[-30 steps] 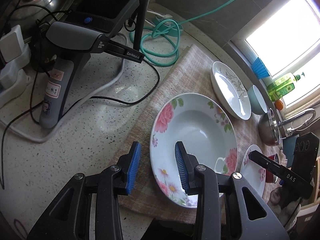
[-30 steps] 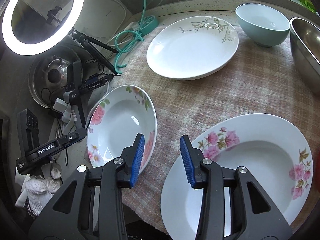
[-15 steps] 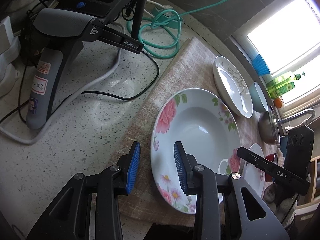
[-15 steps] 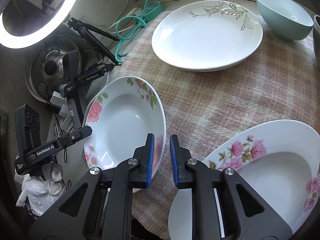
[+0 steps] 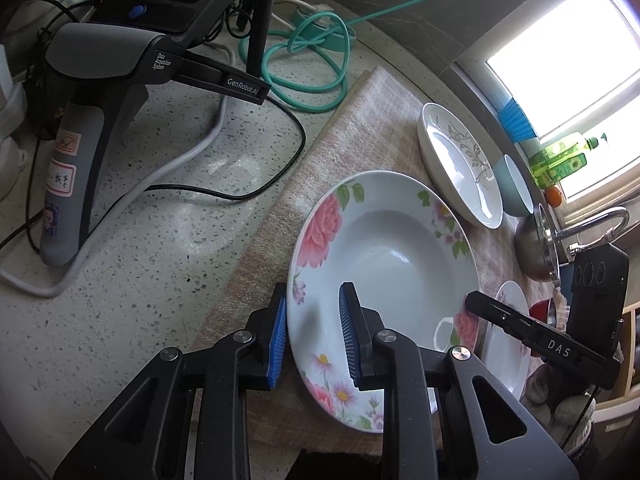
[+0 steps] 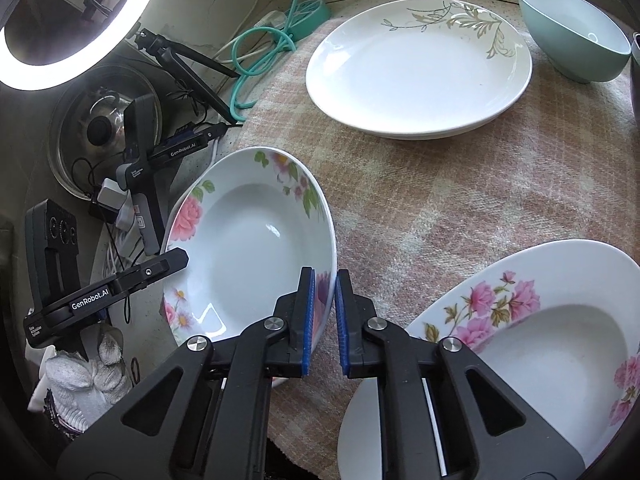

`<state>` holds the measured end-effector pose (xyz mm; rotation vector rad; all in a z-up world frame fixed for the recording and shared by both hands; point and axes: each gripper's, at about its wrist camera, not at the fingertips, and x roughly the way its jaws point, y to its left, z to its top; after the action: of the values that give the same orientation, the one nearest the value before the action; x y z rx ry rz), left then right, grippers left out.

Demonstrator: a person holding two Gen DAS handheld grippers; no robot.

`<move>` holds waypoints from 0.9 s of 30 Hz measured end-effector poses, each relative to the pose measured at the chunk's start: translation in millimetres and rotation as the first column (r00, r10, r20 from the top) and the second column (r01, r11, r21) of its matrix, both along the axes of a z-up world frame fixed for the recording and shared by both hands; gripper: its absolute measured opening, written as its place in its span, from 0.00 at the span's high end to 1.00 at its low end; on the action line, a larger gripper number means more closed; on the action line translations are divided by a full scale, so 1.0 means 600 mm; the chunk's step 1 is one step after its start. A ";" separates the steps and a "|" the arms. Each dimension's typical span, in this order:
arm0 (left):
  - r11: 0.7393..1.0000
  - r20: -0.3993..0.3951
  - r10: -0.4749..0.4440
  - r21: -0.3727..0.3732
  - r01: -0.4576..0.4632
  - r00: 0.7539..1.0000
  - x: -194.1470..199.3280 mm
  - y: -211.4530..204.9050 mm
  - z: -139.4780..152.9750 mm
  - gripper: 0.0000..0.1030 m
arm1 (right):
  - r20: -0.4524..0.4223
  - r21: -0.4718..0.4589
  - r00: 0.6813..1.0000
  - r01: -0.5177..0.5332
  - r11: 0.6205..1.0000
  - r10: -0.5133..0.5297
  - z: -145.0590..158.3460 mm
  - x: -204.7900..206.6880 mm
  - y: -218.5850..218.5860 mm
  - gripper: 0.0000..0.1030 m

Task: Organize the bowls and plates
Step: 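Lift the pink-rose plate and carry it over the pink-blossom plate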

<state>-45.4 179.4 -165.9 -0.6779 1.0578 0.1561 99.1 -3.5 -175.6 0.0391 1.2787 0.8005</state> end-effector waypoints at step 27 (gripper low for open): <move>0.998 0.084 -0.064 0.016 0.063 0.994 0.007 -0.070 0.061 0.78 | 0.077 0.035 0.996 0.050 0.998 -0.053 0.074 -0.042 -0.100 0.90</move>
<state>-41.4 137.7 -129.2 -0.6329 0.9951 0.0787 73.7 -63.6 -131.4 0.0663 1.1866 0.7716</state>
